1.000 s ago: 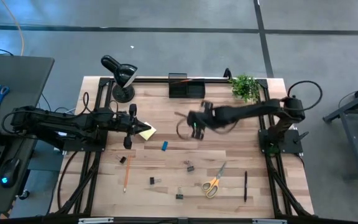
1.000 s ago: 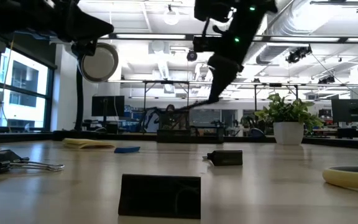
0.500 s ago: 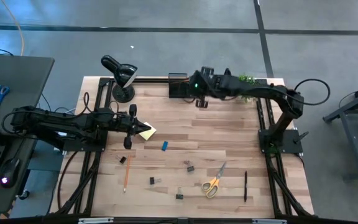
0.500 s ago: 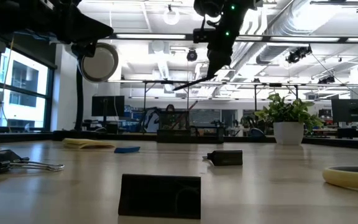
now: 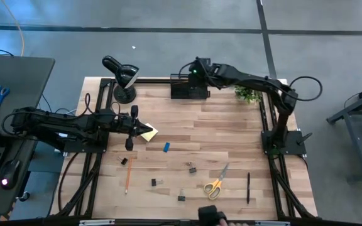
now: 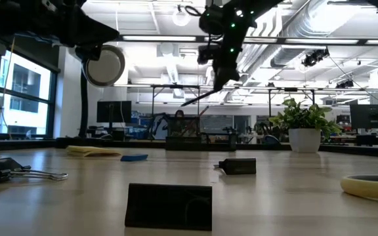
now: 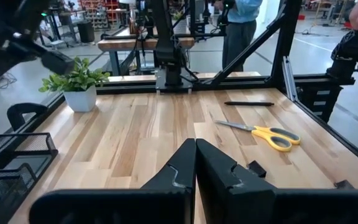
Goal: Pick and place office supplies into organizer
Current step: Put the black pen into the black desk organizer, then put the yellow sticky notes into the black desk organizer
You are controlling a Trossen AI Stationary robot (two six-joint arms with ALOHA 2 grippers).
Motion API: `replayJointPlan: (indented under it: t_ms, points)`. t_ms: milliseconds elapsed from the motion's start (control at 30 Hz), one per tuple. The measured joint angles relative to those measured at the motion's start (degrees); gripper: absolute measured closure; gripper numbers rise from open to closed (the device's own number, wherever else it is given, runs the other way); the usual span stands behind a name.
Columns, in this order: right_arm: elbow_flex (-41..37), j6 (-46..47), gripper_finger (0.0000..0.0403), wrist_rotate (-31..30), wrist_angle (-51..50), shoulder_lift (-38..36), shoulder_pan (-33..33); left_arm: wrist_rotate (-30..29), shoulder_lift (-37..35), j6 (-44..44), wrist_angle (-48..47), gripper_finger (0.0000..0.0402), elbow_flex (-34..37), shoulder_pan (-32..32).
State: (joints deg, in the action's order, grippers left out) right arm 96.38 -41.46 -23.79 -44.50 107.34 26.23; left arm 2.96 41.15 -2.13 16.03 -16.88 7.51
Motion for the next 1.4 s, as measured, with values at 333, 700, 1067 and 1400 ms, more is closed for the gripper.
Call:
replayJointPlan:
  t_ms: [333,700,1067,1400]
  points:
    - [14.54,-4.29,0.0387,2.09,-9.19,11.0,1.67,0.0,0.0,-0.15,-0.24,0.0401,0.0,0.0]
    - [27.83,-5.34,0.0386,1.38,-17.7,21.91,2.02,-0.02,-0.02,-0.56,-1.29,0.0401,0.0,0.0]
    - [30.73,-3.77,0.035,1.39,-19.91,23.33,1.89,-0.02,-0.02,-0.59,-1.46,0.0401,0.0,0.0]
    - [32.87,5.35,0.0284,2.65,-23.41,21.6,0.15,-0.02,-0.02,-0.44,-1.72,0.0401,0.0,0.0]
